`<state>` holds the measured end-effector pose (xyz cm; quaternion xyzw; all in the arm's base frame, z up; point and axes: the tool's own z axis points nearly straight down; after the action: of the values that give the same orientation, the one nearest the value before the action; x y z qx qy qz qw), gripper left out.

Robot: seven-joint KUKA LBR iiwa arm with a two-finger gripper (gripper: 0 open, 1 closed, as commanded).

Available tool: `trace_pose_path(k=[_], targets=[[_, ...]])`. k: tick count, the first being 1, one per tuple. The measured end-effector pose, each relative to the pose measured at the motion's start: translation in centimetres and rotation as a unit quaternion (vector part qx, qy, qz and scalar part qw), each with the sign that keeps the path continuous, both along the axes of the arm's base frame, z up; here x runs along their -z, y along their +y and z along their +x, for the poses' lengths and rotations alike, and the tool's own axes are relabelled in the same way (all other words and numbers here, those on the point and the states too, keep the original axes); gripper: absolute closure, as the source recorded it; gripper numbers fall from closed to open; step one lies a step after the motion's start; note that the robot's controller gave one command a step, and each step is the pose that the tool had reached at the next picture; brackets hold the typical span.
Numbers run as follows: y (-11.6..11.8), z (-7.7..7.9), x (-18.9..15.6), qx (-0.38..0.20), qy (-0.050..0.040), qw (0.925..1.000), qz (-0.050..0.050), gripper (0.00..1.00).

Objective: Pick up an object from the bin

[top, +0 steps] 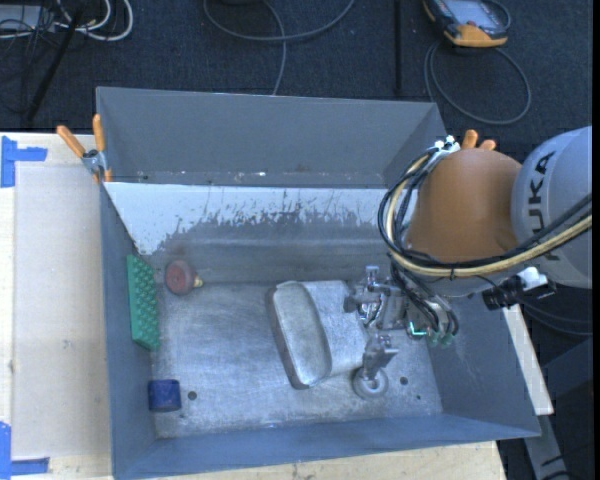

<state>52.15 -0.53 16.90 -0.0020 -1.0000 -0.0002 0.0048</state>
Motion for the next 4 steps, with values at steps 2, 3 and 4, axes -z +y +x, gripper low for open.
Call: trace_pose_path(k=[2,3,4], targets=[[0.6,-1.6,5.2,-0.248,-0.0067,0.9687,0.001,0.00],[-0.9,-1.4,7.1,-0.154,-0.0183,0.9879,0.003,0.00],[-1.6,-1.3,7.2,-0.298,-0.0246,0.9541,-0.001,0.00]])
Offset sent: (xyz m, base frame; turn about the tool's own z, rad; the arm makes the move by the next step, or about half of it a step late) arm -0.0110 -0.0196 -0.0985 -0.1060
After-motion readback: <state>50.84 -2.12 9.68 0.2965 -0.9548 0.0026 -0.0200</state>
